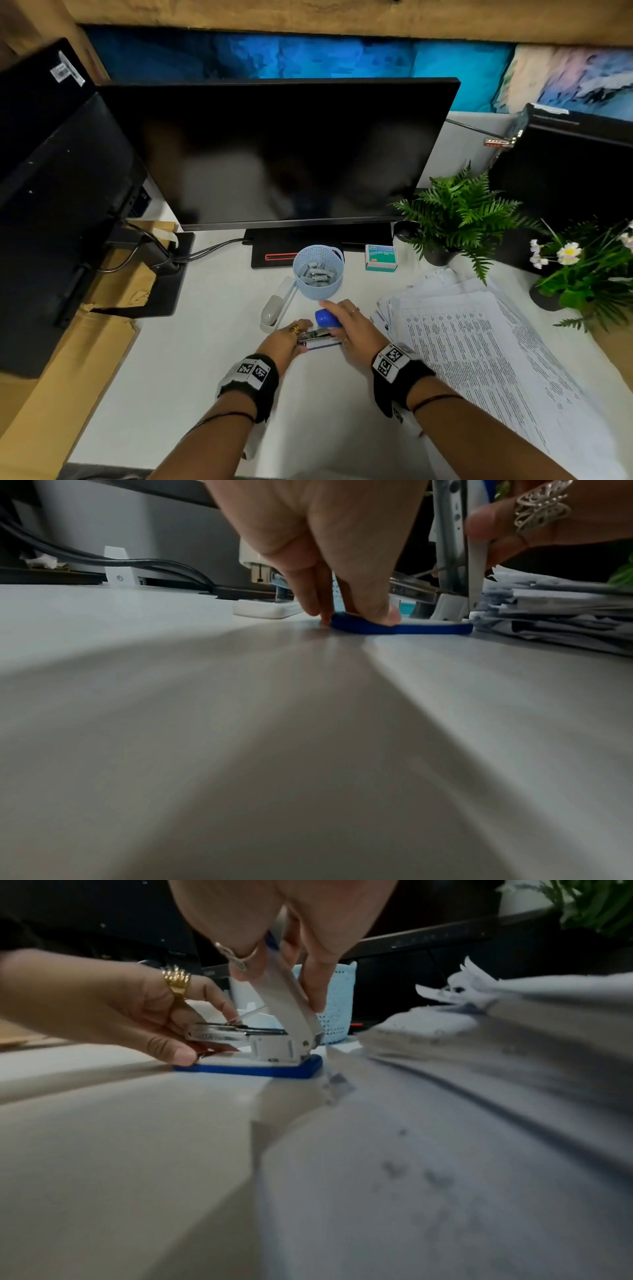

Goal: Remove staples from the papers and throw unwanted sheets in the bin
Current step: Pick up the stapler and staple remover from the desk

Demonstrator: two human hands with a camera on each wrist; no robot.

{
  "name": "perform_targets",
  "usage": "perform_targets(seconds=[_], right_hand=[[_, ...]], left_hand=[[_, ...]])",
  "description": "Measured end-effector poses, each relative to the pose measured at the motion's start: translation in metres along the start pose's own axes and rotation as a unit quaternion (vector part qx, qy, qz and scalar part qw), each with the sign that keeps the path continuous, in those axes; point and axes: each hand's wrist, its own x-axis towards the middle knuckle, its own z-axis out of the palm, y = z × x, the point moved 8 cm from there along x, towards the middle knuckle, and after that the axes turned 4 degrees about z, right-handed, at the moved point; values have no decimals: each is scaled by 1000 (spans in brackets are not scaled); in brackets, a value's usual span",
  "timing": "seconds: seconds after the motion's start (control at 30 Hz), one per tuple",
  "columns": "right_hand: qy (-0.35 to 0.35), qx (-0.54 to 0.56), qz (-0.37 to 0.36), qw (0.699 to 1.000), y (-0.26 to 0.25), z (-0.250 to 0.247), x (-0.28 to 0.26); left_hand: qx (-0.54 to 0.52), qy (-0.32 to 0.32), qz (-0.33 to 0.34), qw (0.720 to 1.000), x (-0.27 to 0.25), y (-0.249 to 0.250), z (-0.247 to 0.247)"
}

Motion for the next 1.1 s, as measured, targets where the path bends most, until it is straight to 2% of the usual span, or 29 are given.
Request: perform_targets(seconds=[0.07, 0.1, 0.2, 0.3, 0.4, 0.5, 0.6, 0.67, 0.73, 0.83, 0.93, 1.03, 1.1], right_hand=[[-8, -84, -40, 996, -7, 2, -2], [-2, -102, -36, 994, -6, 3, -3], [85, -41, 19, 995, 3, -11, -7], [201, 47, 51, 977, 17, -30, -16], [269, 56, 91, 957, 36, -47, -21], [309, 11, 196, 931, 66, -63, -27], [255, -36, 286, 923, 94, -62, -27], [212, -71, 286, 932, 99, -58, -22], [198, -82, 270, 939, 95, -57, -16], [176, -73, 218, 957, 81, -48, -8], [89, -46, 139, 985, 66, -21, -2], [60, -131, 61, 988, 54, -7, 2], [15, -213, 45, 976, 49, 1, 4]], left_hand=[[13, -4, 10, 1000, 1, 2, 0], [19, -1, 9, 1000, 2, 2, -1], [28, -5, -3, 1000, 6, 3, -2], [48, -5, -7, 999, 8, 4, 0], [80, -2, 3, 997, 8, 9, 1], [103, -9, 1, 995, 8, 9, 4], [95, -27, -4, 995, 6, 13, 4], [61, -41, -38, 997, 6, 14, 5], [63, -55, -76, 994, 7, 13, 4], [87, -72, -110, 988, 11, 11, 5], [97, -86, -123, 984, 13, 15, 3], [104, -92, -127, 982, 14, 10, 6], [102, -81, -100, 986, 14, 12, 6]])
